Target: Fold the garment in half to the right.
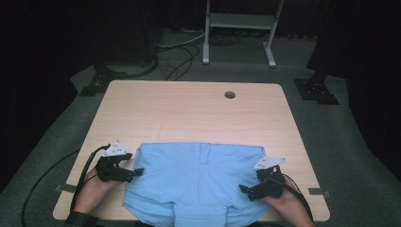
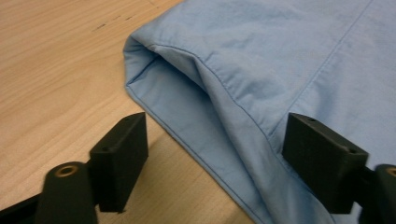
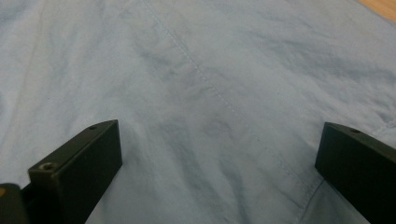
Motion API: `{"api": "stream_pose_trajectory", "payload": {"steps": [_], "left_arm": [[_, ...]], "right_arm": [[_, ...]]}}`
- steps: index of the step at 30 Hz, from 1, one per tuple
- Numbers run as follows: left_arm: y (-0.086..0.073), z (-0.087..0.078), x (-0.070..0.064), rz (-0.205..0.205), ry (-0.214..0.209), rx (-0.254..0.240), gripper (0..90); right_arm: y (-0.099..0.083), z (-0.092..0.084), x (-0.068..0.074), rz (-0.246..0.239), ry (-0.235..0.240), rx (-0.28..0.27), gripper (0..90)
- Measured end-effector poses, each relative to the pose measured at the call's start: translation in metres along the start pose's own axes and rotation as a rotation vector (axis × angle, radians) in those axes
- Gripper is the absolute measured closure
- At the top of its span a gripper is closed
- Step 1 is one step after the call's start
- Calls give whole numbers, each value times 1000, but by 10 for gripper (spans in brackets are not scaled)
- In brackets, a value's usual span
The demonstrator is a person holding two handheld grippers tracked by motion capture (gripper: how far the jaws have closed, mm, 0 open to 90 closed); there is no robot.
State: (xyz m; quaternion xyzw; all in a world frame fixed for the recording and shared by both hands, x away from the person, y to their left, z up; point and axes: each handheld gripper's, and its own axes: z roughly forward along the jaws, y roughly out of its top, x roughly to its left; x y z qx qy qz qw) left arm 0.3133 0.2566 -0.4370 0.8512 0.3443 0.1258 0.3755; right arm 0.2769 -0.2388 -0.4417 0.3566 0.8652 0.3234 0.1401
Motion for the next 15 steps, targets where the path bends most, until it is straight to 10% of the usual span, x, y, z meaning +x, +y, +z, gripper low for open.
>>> {"api": "stream_pose_trajectory", "payload": {"steps": [15], "left_arm": [[-3,-3,-6,44,-121,-28,719]], "right_arm": [[0,0,0,4,-2,-5,0]]}}
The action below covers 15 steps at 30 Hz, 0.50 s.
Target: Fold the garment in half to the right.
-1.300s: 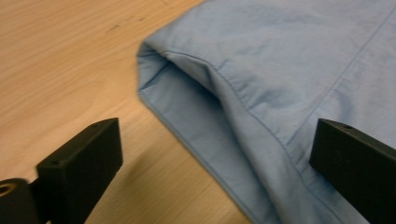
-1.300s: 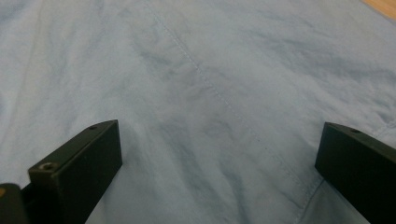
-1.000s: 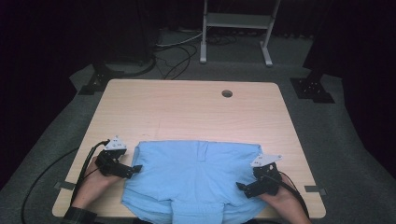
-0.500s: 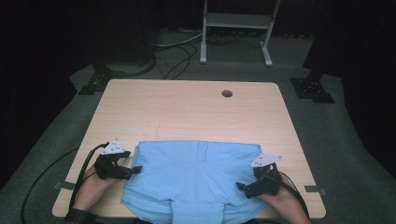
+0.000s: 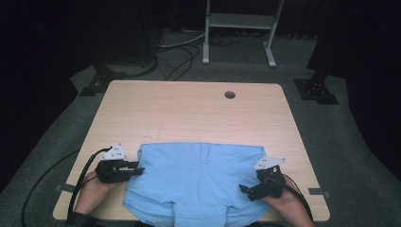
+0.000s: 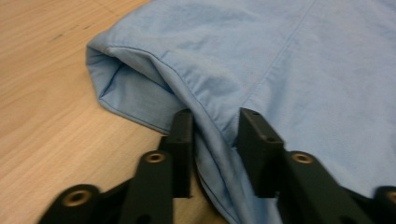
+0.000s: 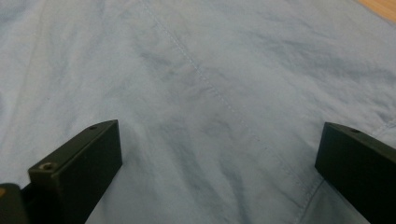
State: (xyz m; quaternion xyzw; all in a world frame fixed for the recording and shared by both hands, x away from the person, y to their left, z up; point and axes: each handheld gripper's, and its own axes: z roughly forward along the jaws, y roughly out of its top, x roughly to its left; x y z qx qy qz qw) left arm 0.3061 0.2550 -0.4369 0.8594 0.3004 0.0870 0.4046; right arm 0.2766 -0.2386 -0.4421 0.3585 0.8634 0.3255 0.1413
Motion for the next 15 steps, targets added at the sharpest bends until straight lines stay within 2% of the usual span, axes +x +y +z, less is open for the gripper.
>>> {"api": "stream_pose_trajectory", "payload": {"steps": [2,4,7,15], "left_arm": [[0,0,0,14,-12,-4,803],[0,1,-1,17,-13,-3,847],[0,1,1,-9,-29,-2,856],[1,1,3,-32,-37,2,859]], "right_arm": [[0,0,0,0,0,0,0],[0,0,0,-1,0,-1,0],[0,0,0,-2,0,-3,0],[-3,0,-1,-11,7,-21,0]]}}
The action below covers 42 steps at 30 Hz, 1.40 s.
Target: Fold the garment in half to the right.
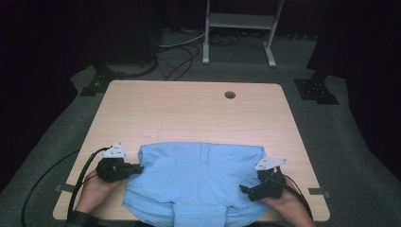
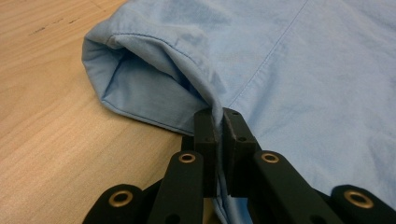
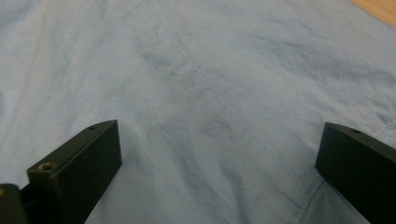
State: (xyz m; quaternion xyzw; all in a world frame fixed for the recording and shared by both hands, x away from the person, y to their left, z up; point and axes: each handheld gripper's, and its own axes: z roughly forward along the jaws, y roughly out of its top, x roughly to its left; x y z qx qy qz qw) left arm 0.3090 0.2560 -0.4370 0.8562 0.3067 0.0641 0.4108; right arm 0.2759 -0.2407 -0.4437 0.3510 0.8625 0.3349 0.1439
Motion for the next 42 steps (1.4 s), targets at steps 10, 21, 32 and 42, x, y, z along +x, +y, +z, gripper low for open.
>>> {"api": "stream_pose_trajectory", "payload": {"steps": [10,21,32,42], "left_arm": [[3,-1,1,-8,-4,15,861],[8,-5,2,-5,-7,-22,862],[22,-8,-1,4,-37,-78,862],[37,-6,-9,26,-74,-116,862]], "right_arm": [[0,0,-3,-28,26,5,0],[4,2,-4,-40,38,19,0],[14,11,-4,-62,72,29,0],[23,18,-3,-74,84,39,0]]}}
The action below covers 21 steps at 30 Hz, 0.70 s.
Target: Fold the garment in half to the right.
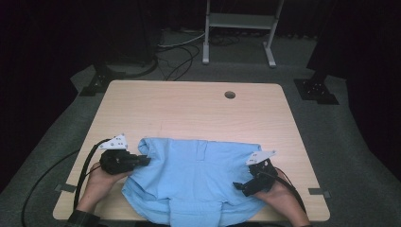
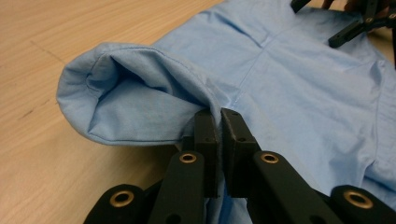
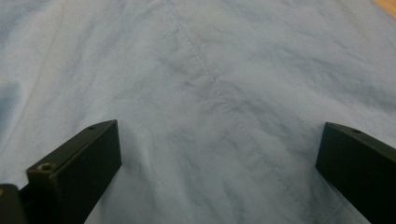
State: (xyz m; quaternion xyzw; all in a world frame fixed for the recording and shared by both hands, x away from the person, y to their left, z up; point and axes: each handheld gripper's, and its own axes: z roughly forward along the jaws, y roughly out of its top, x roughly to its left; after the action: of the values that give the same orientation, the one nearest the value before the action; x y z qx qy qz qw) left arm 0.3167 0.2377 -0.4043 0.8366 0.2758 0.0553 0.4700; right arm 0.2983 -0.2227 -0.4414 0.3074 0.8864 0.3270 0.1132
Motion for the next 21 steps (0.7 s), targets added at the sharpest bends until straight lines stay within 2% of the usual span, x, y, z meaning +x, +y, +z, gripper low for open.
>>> {"api": "stream_pose_trajectory", "payload": {"steps": [7,14,21], "left_arm": [[11,7,-5,21,-28,-15,862],[29,20,-11,59,-64,-15,862],[43,29,-16,89,-80,-16,862]], "right_arm": [[5,4,0,-9,8,7,0],[9,7,0,-16,11,4,0],[13,10,2,-13,11,8,0]]}}
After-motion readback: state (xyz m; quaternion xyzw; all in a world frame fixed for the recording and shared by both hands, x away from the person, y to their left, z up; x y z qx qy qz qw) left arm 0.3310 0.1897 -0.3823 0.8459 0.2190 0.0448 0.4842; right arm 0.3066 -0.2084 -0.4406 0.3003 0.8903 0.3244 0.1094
